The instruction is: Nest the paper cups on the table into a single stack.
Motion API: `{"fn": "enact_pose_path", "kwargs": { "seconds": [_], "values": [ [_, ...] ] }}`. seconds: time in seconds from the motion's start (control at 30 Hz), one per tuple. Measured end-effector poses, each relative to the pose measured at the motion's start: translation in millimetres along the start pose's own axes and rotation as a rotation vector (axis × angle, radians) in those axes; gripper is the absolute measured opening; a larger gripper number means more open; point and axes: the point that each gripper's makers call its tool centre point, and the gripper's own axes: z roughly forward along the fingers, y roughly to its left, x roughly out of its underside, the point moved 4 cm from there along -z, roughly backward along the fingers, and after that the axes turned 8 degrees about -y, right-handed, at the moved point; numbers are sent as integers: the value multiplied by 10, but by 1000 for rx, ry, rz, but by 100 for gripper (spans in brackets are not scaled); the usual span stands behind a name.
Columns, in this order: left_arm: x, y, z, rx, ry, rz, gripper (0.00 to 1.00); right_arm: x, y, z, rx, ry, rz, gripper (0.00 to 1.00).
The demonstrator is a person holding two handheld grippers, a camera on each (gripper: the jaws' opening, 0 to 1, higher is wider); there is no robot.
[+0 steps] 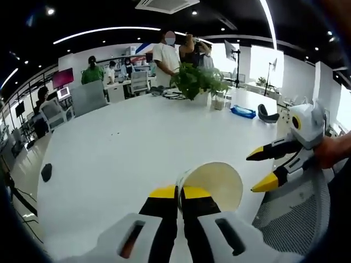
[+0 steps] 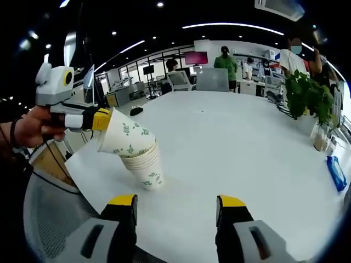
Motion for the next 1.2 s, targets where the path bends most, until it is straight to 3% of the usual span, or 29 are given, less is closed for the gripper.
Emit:
{"fn": "enact_pose_path", "kwargs": {
  "seconds": [0.63,1.2],
  "values": [
    [43,50,228,-3,42,-30,2,-9,-6,5,-3,-11,-3,59],
    [109,75,292,-7,65,-34,5,7,4,-1,-3,-1,-9,59]
  ]
}}
